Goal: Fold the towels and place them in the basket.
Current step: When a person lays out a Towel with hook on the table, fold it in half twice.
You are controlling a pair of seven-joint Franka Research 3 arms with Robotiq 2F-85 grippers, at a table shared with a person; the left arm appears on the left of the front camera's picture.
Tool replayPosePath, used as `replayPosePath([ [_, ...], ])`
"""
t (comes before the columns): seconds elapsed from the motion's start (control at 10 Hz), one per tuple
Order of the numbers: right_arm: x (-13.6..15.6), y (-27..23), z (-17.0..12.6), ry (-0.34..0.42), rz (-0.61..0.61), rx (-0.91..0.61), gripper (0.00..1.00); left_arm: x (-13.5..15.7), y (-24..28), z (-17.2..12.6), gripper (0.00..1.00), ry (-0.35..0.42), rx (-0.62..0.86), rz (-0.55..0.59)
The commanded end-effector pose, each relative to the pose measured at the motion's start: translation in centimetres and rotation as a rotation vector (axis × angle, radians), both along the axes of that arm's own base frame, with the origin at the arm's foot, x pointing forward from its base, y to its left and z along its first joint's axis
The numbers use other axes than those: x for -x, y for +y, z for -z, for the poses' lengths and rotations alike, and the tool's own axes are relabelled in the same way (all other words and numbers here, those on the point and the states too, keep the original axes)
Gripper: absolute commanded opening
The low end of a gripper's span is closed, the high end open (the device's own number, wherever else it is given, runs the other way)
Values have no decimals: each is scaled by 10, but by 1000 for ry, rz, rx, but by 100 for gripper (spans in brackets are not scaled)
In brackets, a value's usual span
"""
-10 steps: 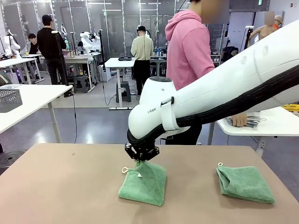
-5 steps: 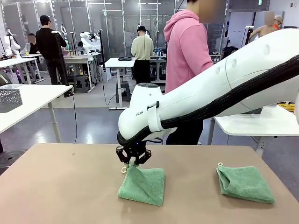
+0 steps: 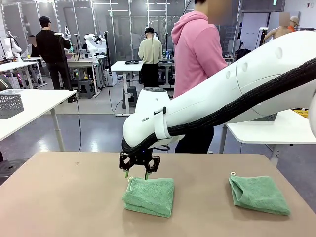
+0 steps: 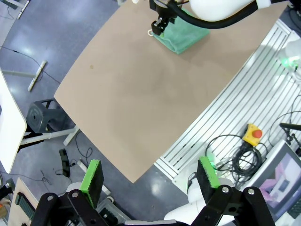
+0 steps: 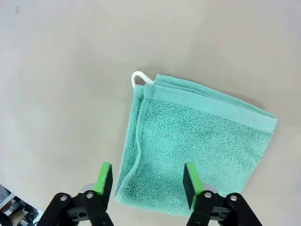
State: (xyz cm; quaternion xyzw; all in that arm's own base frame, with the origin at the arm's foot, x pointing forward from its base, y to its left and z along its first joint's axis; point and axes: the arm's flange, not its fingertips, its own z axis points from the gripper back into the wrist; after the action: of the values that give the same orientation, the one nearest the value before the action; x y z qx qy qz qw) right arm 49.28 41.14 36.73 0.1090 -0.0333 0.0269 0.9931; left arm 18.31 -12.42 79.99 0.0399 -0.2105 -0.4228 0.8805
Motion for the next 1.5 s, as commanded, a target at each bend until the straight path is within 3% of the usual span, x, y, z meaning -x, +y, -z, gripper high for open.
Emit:
replayPosePath([
  [0.0,3,-5,-1,-19,31,-4,100,1,1,1,100,-13,0,-2],
  [1.4,-2,-3,0,-1,7,0,100,1,1,1,100,-13,0,-2],
])
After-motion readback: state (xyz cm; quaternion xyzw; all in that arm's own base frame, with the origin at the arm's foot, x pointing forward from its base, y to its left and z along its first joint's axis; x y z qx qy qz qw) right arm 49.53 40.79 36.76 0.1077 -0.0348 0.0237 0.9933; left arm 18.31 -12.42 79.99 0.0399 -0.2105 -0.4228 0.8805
